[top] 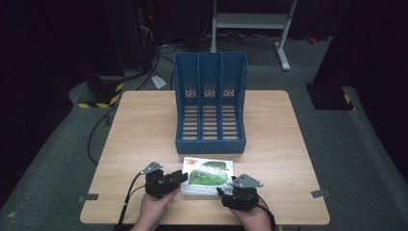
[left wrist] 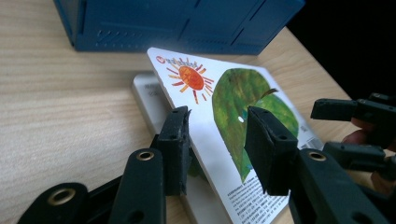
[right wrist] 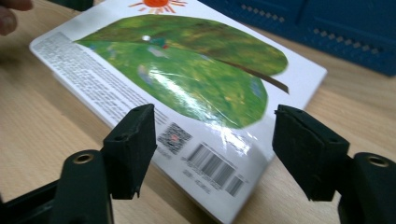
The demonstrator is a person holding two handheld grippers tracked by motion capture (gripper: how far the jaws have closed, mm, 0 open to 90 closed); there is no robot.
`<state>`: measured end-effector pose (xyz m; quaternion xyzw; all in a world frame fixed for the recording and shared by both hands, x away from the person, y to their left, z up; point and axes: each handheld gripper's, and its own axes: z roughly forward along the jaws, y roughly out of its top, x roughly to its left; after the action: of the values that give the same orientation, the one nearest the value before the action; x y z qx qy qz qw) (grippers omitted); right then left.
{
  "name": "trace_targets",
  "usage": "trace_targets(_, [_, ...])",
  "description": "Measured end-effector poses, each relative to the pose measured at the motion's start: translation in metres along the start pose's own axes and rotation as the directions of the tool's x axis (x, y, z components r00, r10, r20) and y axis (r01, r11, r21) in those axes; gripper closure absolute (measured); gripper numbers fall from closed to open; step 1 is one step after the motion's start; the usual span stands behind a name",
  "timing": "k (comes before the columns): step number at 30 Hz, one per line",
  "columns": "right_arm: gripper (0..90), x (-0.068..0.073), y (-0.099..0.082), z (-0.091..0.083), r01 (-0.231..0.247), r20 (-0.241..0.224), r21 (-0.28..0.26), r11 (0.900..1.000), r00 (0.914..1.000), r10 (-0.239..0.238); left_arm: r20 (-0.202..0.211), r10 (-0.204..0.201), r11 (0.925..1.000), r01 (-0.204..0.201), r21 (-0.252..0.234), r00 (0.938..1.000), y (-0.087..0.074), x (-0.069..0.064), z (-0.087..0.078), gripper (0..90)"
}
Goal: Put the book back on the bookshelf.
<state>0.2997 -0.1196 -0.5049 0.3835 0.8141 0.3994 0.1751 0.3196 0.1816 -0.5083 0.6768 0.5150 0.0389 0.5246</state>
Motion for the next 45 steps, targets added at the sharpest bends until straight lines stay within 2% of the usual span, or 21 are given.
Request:
trace_targets(1, [28.1, 0.0, 0.0, 0.0, 0.0, 0.0, 0.0, 1.0, 1.0, 0.0, 0.0, 0.0, 1.0, 0.0, 0.0, 1.0, 0.0, 0.0, 0.0, 59.9])
trace_targets(3, [23.5, 0.01, 0.002, -0.001, 0.039, -0.006, -0.014, 0.9991, 0.9992, -0.039, 0.006, 0.023, 0.9996, -0.023, -0.017, 0.9997, 0.003, -0.004, -0.003, 59.9])
trace_targets(8, [18.0, 0.023, 0.003, 0.005, 0.087, -0.005, 0.005, 0.9962, 0.9962, -0.087, 0.027, 0.039, 0.9983, -0.038, -0.045, 0.9989, 0.006, -0.011, -0.008, 60.1])
trace_targets(13, [16.9, 0.029, 0.003, 0.01, 0.136, 0.042, 0.018, 0.9905, 0.9897, -0.137, 0.032, 0.073, 0.9954, -0.07, -0.065, 0.9969, 0.009, -0.018, -0.012, 60.1])
trace_targets(19, [18.7, 0.028, 0.001, 0.015, 0.126, 0.09, 0.04, 0.9913, 0.9876, -0.129, 0.035, 0.071, 0.9952, -0.068, -0.07, 0.9969, 0.01, -0.02, -0.012, 60.3])
trace_targets(24, [19.5, 0.026, 0.0, 0.016, 0.111, 0.091, 0.038, 0.9931, 0.9894, -0.114, 0.034, 0.071, 0.9957, -0.068, -0.062, 0.9969, 0.01, -0.018, -0.012, 59.2])
trace_targets(28, [19.6, 0.027, 0.0, 0.016, 0.114, 0.091, 0.036, 0.9928, 0.9889, -0.117, 0.023, 0.062, 0.996, -0.061, -0.065, 0.9978, 0.009, -0.014, -0.01, 52.0])
trace_targets(29, [19.5, 0.026, 0.0, 0.016, 0.112, 0.092, 0.035, 0.9931, 0.9892, -0.115, 0.013, 0.05, 0.9972, -0.049, -0.056, 0.9987, 0.008, -0.011, -0.008, 49.6])
trace_targets(32, [19.7, 0.026, -0.001, 0.016, 0.102, 0.087, 0.036, 0.9942, 0.9907, -0.105, 0.028, 0.021, 0.9996, -0.021, -0.017, 0.9994, 0.005, -0.006, 0.0, 44.9])
trace_targets(36, [20.6, 0.026, -0.001, 0.015, 0.105, 0.084, 0.03, 0.9941, 0.9907, -0.107, 0.067, 0.005, 0.9998, -0.006, 0.017, 0.9978, 0.004, -0.006, 0.012, 45.9])
trace_targets(40, [20.8, 0.026, -0.001, 0.015, 0.109, 0.075, 0.029, 0.9937, 0.991, -0.111, 0.075, 0.029, 0.9991, -0.031, 0.029, 0.9968, 0.006, -0.007, 0.017, 50.3])
trace_targets(42, [20.9, 0.025, -0.002, 0.014, 0.116, 0.057, 0.029, 0.9929, 0.9915, -0.117, 0.069, 0.035, 0.9989, -0.037, 0.029, 0.997, 0.007, -0.006, 0.017, 51.4])
trace_targets(44, [21.8, 0.024, -0.003, 0.01, 0.101, 0.023, 0.018, 0.9948, 0.9946, -0.101, 0.068, 0.033, 0.9989, -0.035, 0.029, 0.9971, 0.007, -0.005, 0.018, 52.3])
trace_targets(45, [21.8, 0.024, -0.003, 0.01, 0.101, 0.023, 0.018, 0.9948, 0.9946, -0.101, 0.068, 0.033, 0.9989, -0.035, 0.029, 0.9971, 0.007, -0.005, 0.018, 52.7])
